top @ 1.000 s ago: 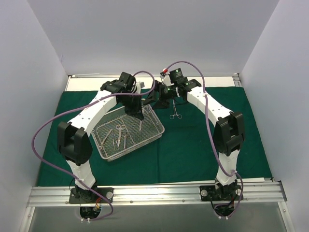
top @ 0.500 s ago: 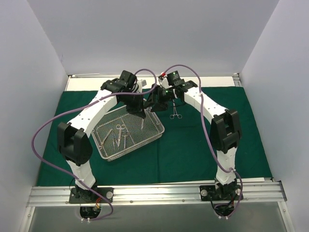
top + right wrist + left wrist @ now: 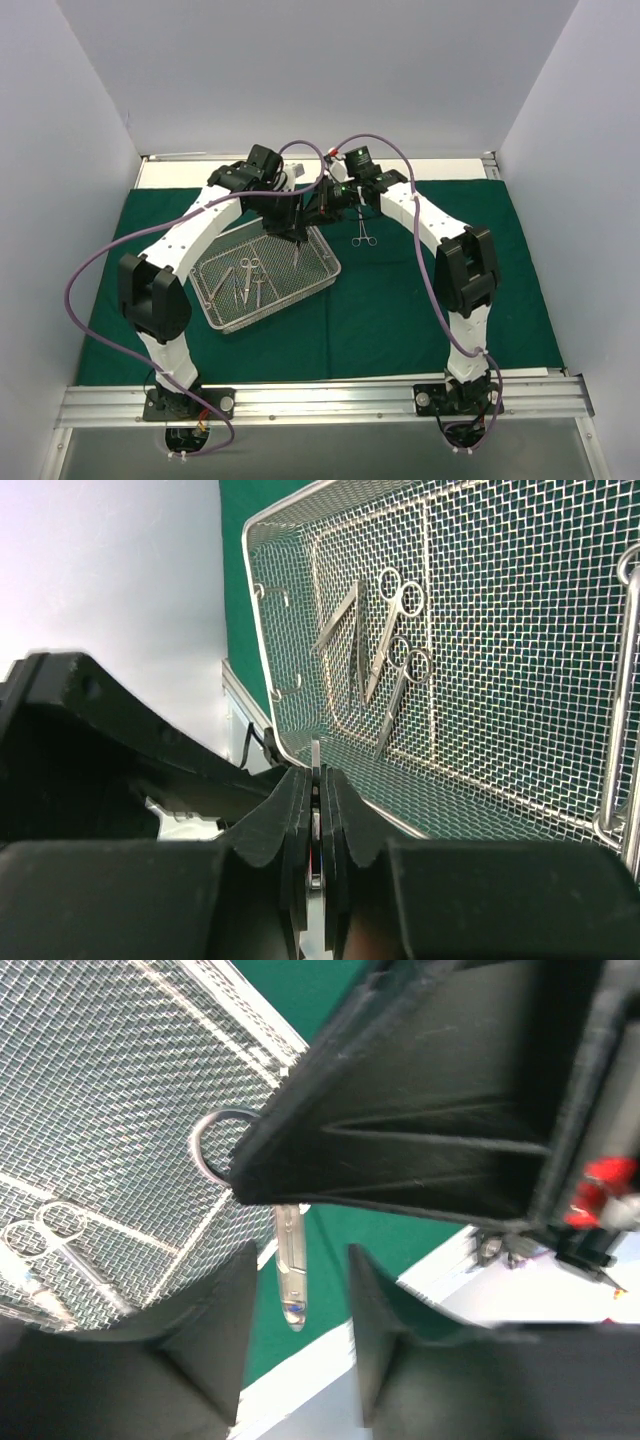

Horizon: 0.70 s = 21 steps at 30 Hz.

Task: Open and lay out the surgical kit
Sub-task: Place the medical item in the surgical kit.

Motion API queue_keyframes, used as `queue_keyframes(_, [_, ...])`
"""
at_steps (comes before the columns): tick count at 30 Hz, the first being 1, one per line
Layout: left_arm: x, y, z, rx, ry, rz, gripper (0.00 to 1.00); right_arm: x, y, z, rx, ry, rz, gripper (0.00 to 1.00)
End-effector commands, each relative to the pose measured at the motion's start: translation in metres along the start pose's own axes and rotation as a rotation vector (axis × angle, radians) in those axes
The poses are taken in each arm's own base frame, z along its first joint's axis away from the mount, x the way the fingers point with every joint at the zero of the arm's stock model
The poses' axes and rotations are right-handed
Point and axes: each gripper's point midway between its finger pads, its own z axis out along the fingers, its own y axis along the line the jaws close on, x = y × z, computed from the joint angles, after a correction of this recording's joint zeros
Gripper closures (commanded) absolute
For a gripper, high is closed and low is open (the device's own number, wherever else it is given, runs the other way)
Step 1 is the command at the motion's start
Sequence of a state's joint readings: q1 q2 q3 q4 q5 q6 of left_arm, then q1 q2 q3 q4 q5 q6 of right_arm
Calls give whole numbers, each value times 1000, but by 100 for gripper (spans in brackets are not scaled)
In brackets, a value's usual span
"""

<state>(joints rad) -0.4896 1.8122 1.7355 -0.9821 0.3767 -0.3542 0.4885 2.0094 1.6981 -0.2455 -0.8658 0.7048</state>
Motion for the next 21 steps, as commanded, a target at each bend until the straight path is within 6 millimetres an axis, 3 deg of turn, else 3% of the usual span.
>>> queue_keyframes(1, [-10, -25, -31, 137, -92, 38, 48, -8, 26, -25, -96, -51, -37, 100])
queue_keyframes(2, [-10, -25, -27, 177, -113, 46, 41, -5, 26, -32, -111, -59, -31, 100])
queue_keyframes(3, [-10, -31, -37, 205, -140, 59, 38, -7, 28, -37, -133, -74, -29, 100])
queue_keyframes(5, [-8, -36, -41, 247, -155, 84, 34, -15, 50, -57, -220, -131, -61, 100])
queue_keyframes(13, [8, -53, -41, 350, -129, 100, 37, -16, 68, -88, -273, -213, -77, 100])
queue_keyframes(19, [8, -68, -45, 433, -133, 103, 55, -15, 74, -97, -285, -263, -56, 100])
queue_keyframes(21, [8, -70, -47, 442, -136, 99, 67, -13, 74, -98, -286, -263, -50, 100])
